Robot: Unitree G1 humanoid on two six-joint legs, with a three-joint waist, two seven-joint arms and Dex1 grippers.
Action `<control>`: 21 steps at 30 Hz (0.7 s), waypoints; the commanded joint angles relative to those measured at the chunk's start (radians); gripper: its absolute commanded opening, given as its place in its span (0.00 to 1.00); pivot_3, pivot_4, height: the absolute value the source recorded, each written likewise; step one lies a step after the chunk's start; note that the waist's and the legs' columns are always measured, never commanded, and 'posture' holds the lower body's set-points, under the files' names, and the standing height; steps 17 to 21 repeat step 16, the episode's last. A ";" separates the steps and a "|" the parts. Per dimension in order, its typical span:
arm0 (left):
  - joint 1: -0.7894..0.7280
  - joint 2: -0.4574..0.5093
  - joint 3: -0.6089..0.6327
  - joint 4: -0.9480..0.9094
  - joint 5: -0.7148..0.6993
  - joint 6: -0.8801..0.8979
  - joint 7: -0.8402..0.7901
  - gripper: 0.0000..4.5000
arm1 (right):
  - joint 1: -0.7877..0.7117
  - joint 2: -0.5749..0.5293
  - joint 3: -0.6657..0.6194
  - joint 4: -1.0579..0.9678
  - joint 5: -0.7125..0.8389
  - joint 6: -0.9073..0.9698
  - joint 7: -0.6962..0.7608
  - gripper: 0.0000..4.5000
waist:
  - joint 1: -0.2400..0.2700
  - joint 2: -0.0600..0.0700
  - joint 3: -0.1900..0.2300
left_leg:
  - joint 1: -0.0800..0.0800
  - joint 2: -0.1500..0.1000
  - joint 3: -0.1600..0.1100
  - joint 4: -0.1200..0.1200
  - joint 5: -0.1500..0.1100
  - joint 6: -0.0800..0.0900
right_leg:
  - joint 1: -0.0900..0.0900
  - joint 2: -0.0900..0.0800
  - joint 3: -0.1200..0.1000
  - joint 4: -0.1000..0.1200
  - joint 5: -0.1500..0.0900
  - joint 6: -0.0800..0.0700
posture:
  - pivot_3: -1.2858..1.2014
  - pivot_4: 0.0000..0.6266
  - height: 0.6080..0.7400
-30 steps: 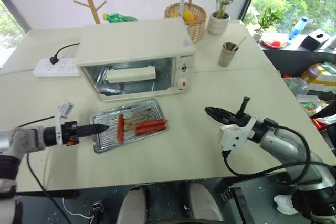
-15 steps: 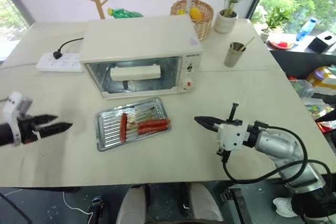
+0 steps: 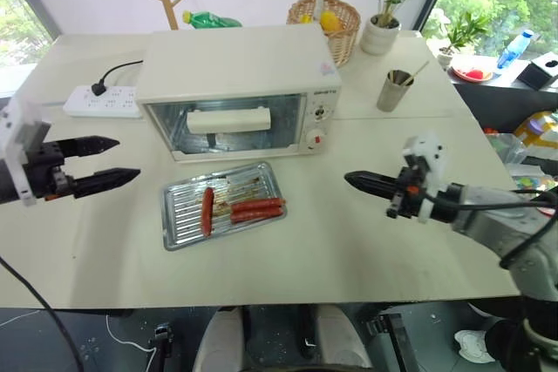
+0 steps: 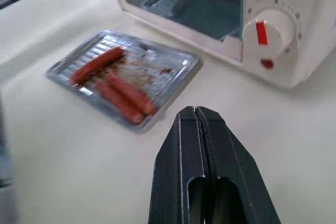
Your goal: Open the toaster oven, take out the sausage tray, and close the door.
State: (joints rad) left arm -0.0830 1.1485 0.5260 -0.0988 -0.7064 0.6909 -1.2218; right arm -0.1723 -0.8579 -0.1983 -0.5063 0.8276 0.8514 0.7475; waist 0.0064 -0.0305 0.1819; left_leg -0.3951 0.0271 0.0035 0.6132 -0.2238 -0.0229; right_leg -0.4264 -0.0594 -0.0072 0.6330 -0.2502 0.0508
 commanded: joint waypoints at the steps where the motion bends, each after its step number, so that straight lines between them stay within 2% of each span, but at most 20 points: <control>1: 0.037 0.047 0.085 -0.008 0.021 -0.012 -0.049 1.00 | 0.052 -0.079 -0.052 -0.067 -0.009 -0.056 0.120 0.12 | 0.001 -0.001 0.000 | 0.000 0.001 0.000 0.000 0.000 0.000 | 0.000 0.001 0.000 0.000 0.000 0.000 | 0.52 0.24 1.00; 3: 0.074 0.059 0.112 -0.006 0.044 -0.025 -0.074 1.00 | 0.086 -0.121 -0.060 -0.087 -0.036 -0.102 0.178 0.30 | 0.000 -0.001 0.000 | 0.000 0.001 0.001 0.000 0.000 0.000 | 0.000 0.002 -0.001 -0.001 0.000 0.001 | 0.52 0.24 1.00; 8: 0.137 0.084 0.169 0.005 0.095 -0.061 -0.131 1.00 | 0.105 -0.176 -0.072 -0.087 -0.093 -0.179 0.249 0.88 | -0.001 -0.001 0.001 | 0.000 0.002 0.001 0.001 0.000 0.000 | 0.000 0.003 -0.001 -0.001 -0.002 0.003 | 0.52 0.24 1.00; 21: 0.160 0.085 0.173 -0.001 0.119 -0.085 -0.171 1.00 | 0.097 -0.185 -0.063 -0.010 -0.170 -0.245 0.288 0.88 | 0.001 -0.001 0.001 | -0.001 0.003 0.003 0.002 -0.001 -0.002 | -0.001 0.002 -0.001 -0.001 0.000 0.000 | 0.52 0.24 1.00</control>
